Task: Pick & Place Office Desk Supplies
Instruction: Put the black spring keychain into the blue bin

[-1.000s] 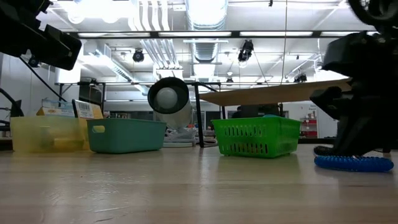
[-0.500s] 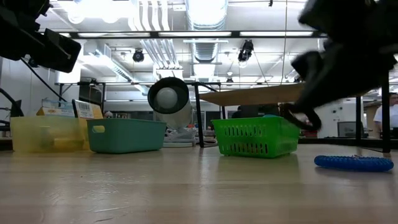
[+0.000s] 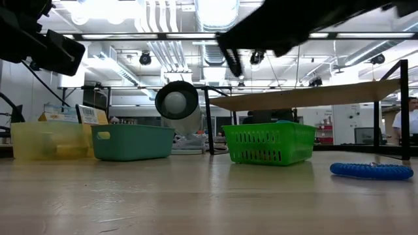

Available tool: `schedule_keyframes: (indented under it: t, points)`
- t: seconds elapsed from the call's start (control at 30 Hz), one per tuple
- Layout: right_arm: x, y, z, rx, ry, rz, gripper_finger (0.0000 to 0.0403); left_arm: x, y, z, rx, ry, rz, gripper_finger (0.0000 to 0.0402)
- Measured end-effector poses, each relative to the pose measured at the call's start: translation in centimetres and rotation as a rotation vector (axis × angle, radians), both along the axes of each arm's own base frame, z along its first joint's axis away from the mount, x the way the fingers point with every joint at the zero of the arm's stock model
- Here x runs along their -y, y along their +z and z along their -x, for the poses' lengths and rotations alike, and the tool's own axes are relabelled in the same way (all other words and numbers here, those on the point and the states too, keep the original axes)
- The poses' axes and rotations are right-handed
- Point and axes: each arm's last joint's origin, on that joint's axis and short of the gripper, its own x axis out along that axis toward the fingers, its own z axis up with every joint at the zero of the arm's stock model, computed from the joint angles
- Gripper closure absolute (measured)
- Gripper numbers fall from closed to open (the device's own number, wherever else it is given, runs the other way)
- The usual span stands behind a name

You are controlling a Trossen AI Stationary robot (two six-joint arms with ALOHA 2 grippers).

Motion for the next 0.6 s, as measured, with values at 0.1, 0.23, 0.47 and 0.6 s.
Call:
schedule_keyframes:
  t: [0.1, 0.23, 0.47, 0.6]
  points:
    - [0.8, -0.6, -1.8, 0.058, -0.030, 0.015, 0.0390, 0.0, -0.1, 0.0, -0.005, 0.000, -0.003, 0.0249]
    - [1.8, -1.6, -4.5, 0.081, -0.076, 0.038, 0.0383, 0.0, -0.2, 0.0, -0.021, 0.000, -0.012, 0.0249]
    - [3.1, -2.7, -9.5, 0.098, -0.148, 0.039, 0.0381, 0.0, -0.5, 0.1, -0.051, 0.000, -0.030, 0.0249]
    - [3.5, -3.5, -12.0, 0.095, -0.165, 0.087, 0.0381, -0.1, -0.7, 0.1, -0.064, 0.000, -0.037, 0.0249]
